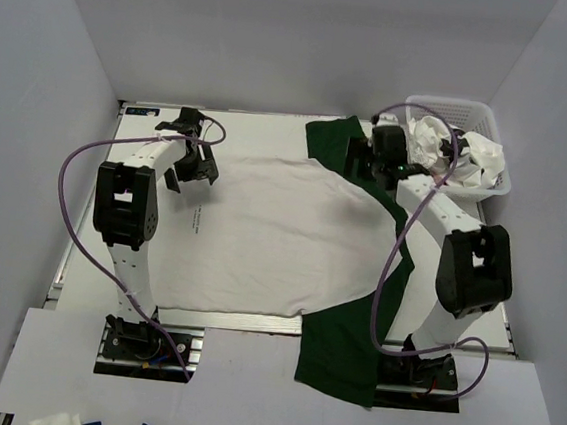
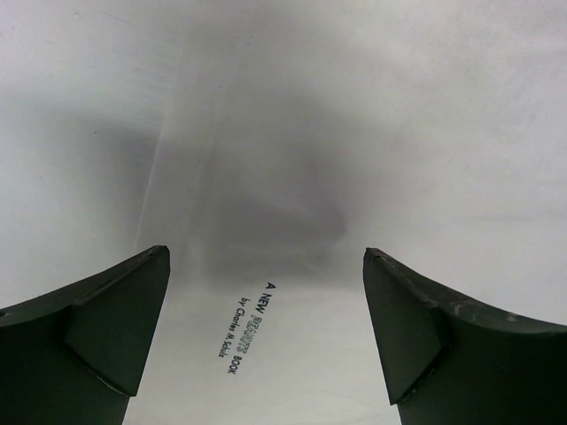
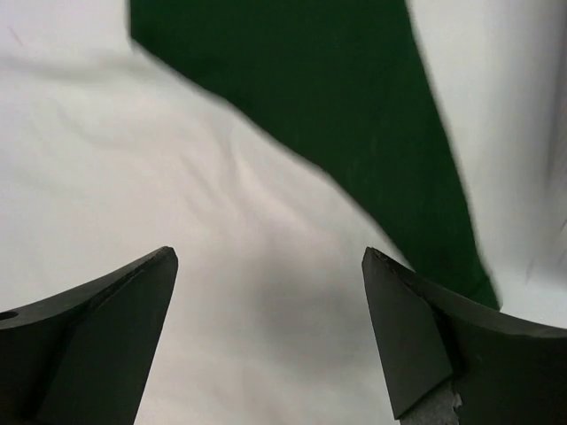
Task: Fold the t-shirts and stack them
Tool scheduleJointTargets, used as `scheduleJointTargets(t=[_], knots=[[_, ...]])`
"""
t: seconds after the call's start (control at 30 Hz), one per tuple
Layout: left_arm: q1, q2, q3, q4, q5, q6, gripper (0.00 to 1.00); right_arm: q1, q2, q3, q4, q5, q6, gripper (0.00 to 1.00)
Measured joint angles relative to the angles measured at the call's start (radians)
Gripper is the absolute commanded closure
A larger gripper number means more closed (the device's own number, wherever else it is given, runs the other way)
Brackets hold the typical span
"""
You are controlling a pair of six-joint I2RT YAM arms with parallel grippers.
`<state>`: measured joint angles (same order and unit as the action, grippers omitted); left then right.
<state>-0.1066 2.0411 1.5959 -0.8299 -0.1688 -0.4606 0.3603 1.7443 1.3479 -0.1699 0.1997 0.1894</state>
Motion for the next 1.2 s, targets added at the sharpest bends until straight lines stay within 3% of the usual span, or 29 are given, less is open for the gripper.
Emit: scheduleJointTargets(t=[0.17, 0.3, 0.5, 0.73, 0.83, 1.03, 1.2], knots=[[0.0, 0.017, 0.012, -0.002, 0.004, -0.003, 0.0, 0.0, -0.018, -0.194, -0.088, -0.019, 0.072, 0.1], [0.002, 0.111, 0.099, -0.016, -0.015, -0.003, 0.0, 0.0, 0.099, -0.158, -0.169, 0.003, 0.084, 0.1], [0.01, 0.256, 0.296, -0.04, -0.026, 0.018, 0.0, -0.003, 0.346, 0.163, -0.246, 0.042, 0.087, 0.1], [0.037, 0.517, 0.74, -0.055, -0.018, 0.06, 0.0, -0.018, 0.679, 0.707, -0.358, 0.059, 0.065, 0.1], [0.055, 0.563, 0.818, 0.002, 0.037, 0.066, 0.0, -0.031, 0.763, 0.854, -0.354, 0.053, 0.04, 0.1], [0.074, 0.509, 0.766, 0.062, 0.103, 0.076, 0.0, -0.05, 0.676, 0.832, -0.273, 0.017, -0.076, 0.1], [0.072, 0.274, 0.612, 0.029, 0.062, 0.089, 0.0, -0.021, 0.407, 0.695, -0.275, 0.001, -0.183, 0.1]])
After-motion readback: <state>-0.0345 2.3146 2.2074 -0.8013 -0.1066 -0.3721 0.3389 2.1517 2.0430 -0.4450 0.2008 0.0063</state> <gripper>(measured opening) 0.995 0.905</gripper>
